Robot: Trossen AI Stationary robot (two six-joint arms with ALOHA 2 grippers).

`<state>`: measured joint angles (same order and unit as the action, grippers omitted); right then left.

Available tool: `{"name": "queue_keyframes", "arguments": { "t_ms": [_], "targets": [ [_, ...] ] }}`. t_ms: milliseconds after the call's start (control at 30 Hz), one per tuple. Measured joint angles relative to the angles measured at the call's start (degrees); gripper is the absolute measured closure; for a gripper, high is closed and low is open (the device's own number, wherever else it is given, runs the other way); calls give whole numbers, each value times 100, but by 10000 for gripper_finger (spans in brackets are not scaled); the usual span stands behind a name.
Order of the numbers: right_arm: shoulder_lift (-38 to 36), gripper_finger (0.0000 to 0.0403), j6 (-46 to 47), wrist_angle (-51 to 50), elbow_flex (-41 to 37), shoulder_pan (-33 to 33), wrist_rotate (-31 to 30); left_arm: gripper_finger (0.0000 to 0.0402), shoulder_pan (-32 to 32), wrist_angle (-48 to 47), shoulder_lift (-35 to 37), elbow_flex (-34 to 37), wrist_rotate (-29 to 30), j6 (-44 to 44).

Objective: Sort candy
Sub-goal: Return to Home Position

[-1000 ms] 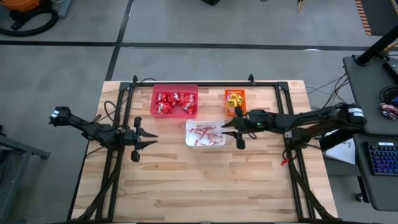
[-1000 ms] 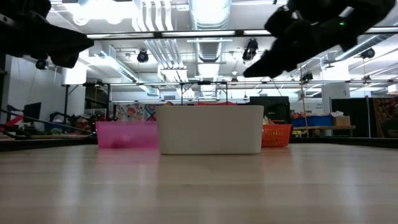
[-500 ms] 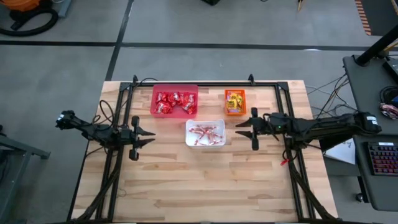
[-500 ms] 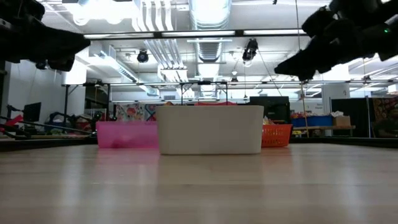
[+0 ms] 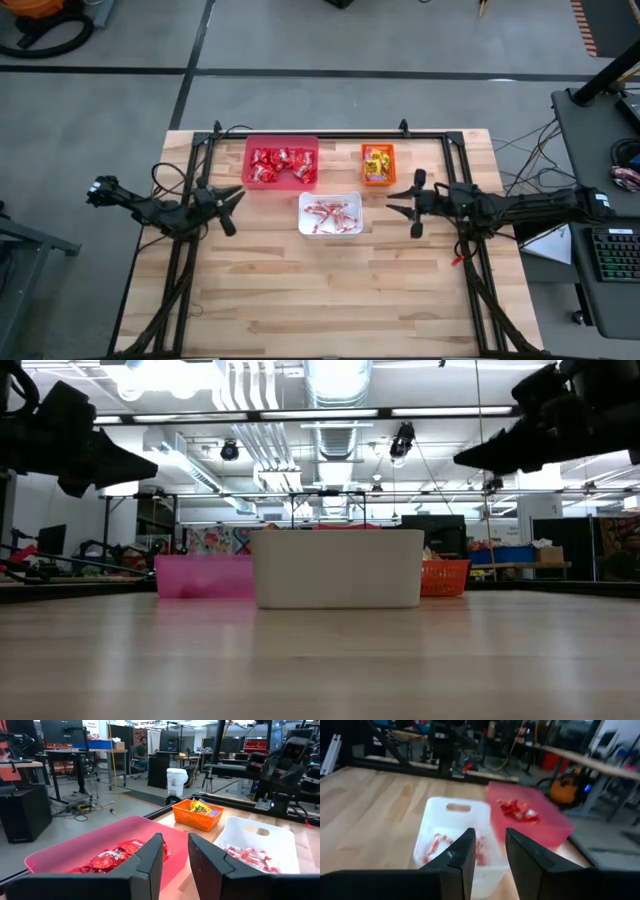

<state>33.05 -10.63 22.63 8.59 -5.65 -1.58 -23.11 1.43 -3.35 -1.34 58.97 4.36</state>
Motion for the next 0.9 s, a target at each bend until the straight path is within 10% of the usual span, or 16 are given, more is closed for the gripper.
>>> {"name": "queue_keyframes", "arguments": {
  "t_ms": [367, 567, 733, 900],
  "targets": [
    [98, 303, -163, -26, 447, 0, -162, 326, 0, 24, -143, -2, 1, 2],
    [-333, 303, -2024, -1532, 781, 37, -848, 326, 0, 11, -203, 0, 0, 4],
    [-1470, 303, 961, -1275, 309, 75, -870, 326, 0, 29, -229, -2, 1, 4],
    [-2539, 300, 1221, -89, -773, 147, -51, 326, 0, 19, -233, -2, -1, 3]
  ]
}}
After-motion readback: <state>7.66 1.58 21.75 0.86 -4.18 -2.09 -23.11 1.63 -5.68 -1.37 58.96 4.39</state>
